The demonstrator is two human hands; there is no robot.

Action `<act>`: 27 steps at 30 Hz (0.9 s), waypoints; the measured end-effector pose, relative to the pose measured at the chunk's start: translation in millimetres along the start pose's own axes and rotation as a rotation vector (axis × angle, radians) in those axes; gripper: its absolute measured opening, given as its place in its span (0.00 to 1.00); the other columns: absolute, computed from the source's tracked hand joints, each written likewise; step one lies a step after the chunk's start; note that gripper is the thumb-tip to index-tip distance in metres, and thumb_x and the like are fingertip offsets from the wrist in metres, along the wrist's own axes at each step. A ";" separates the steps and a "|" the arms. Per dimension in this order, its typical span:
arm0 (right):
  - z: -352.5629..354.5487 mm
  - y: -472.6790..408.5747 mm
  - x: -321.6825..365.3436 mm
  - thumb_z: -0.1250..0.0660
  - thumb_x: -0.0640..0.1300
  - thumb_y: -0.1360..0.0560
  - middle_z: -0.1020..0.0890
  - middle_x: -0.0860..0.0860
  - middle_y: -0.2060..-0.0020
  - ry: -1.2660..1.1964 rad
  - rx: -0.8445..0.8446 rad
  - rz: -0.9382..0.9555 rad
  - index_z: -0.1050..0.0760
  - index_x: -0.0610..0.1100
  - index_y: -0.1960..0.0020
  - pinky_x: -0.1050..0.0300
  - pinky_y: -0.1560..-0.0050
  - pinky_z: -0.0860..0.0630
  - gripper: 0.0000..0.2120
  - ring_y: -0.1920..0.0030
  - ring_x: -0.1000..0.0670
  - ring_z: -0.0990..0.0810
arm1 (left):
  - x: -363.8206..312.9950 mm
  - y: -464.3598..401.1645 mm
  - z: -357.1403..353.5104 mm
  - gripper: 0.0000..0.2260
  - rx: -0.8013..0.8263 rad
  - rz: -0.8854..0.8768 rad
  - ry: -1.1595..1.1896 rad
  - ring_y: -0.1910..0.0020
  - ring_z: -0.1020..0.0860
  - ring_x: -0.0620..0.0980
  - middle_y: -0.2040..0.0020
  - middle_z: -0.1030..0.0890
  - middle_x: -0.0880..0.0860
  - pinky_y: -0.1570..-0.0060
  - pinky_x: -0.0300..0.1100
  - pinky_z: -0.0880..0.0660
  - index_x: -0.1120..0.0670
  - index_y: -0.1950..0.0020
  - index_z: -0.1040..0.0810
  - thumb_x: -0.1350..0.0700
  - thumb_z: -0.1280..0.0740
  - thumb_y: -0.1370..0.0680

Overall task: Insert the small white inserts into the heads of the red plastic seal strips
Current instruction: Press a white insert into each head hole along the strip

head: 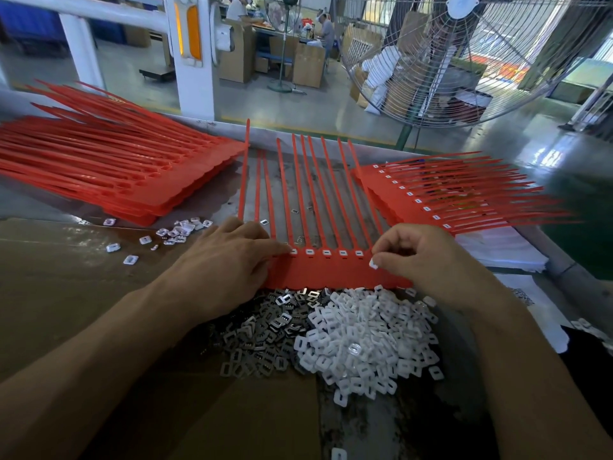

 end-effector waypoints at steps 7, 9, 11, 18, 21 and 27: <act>13.9 -2.4 -20.4 0.27 0.42 0.23 0.19 0.66 0.70 -0.012 -0.362 -0.102 0.16 0.55 0.57 0.64 0.63 0.31 0.09 0.69 0.66 0.22 | -2.1 0.4 1.7 0.19 -0.007 -0.001 0.004 0.35 0.34 0.45 0.35 0.27 0.39 0.34 0.49 0.33 0.33 0.27 0.32 0.46 0.43 0.17; 11.6 -2.8 -20.7 0.27 0.42 0.23 0.16 0.63 0.65 0.018 -0.396 -0.117 0.16 0.55 0.57 0.67 0.62 0.30 0.08 0.63 0.64 0.19 | -1.9 1.0 1.7 0.18 -0.007 -0.004 0.003 0.36 0.34 0.45 0.36 0.27 0.39 0.34 0.48 0.34 0.33 0.27 0.31 0.46 0.43 0.17; 7.5 -3.9 -20.1 0.27 0.42 0.23 0.16 0.61 0.60 0.056 -0.403 -0.120 0.15 0.53 0.55 0.74 0.65 0.30 0.06 0.59 0.65 0.19 | -1.5 1.3 1.6 0.19 -0.007 -0.004 0.001 0.36 0.34 0.45 0.35 0.27 0.39 0.34 0.48 0.34 0.33 0.27 0.32 0.46 0.43 0.18; -6.6 -11.6 -18.2 0.28 0.41 0.23 0.16 0.59 0.59 0.137 -0.398 -0.136 0.15 0.49 0.53 0.71 0.62 0.30 0.04 0.57 0.61 0.18 | -0.8 0.7 0.4 0.19 -0.010 -0.006 0.001 0.36 0.33 0.45 0.36 0.27 0.39 0.35 0.48 0.33 0.33 0.28 0.31 0.45 0.44 0.18; -10.0 -13.9 -15.5 0.28 0.40 0.23 0.15 0.55 0.59 0.179 -0.408 -0.135 0.14 0.47 0.52 0.68 0.61 0.29 0.04 0.58 0.57 0.18 | -0.1 0.3 -0.2 0.18 -0.013 -0.009 -0.003 0.37 0.33 0.44 0.36 0.27 0.39 0.35 0.48 0.33 0.33 0.28 0.31 0.45 0.43 0.18; -14.7 -15.3 -12.6 0.28 0.40 0.23 0.14 0.53 0.57 0.212 -0.400 -0.146 0.14 0.45 0.50 0.66 0.62 0.27 0.04 0.59 0.57 0.18 | 0.9 0.5 -0.8 0.19 -0.002 -0.004 0.000 0.36 0.34 0.44 0.36 0.28 0.39 0.35 0.48 0.33 0.33 0.27 0.33 0.45 0.43 0.18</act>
Point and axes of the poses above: each hand's wrist, its own y-axis away from the middle knuckle, its own z-axis out of the back of the hand, x = y × z, the point moved 5 cm from there along -y, towards the middle knuckle
